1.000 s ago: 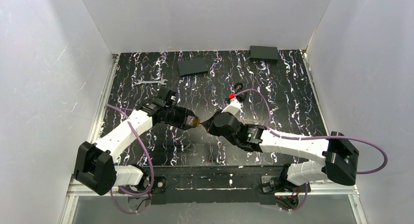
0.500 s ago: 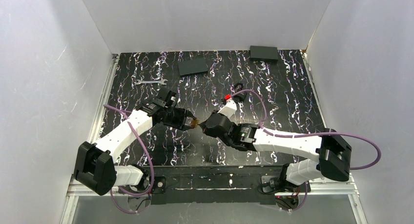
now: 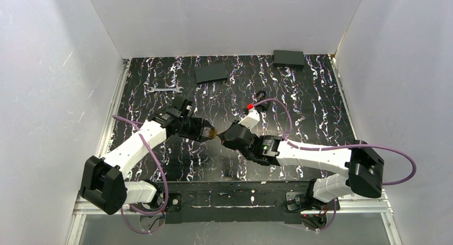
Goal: Unlock with the key
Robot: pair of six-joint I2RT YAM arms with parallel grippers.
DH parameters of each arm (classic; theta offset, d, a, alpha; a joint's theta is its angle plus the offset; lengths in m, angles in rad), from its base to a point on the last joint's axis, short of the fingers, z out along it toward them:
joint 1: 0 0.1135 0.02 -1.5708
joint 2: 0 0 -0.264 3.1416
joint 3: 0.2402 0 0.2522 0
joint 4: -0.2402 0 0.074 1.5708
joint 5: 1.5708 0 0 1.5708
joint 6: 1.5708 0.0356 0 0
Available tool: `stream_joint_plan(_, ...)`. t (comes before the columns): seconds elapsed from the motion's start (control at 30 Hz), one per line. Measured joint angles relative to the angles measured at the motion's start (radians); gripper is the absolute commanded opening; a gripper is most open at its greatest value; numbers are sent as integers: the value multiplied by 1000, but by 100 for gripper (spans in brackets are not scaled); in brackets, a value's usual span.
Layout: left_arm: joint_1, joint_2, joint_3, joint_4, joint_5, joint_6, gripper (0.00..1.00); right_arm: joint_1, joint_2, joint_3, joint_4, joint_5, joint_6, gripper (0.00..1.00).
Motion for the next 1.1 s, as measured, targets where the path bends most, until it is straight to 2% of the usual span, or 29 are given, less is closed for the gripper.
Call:
stream_joint_plan(0.33,0,-18,-1,9,1,-23,0,8,0,4,10,38,5,1)
stream_joint_plan(1.1,4,-27,-1,7,0,-30,0,30,24,4,72,75,-92,1)
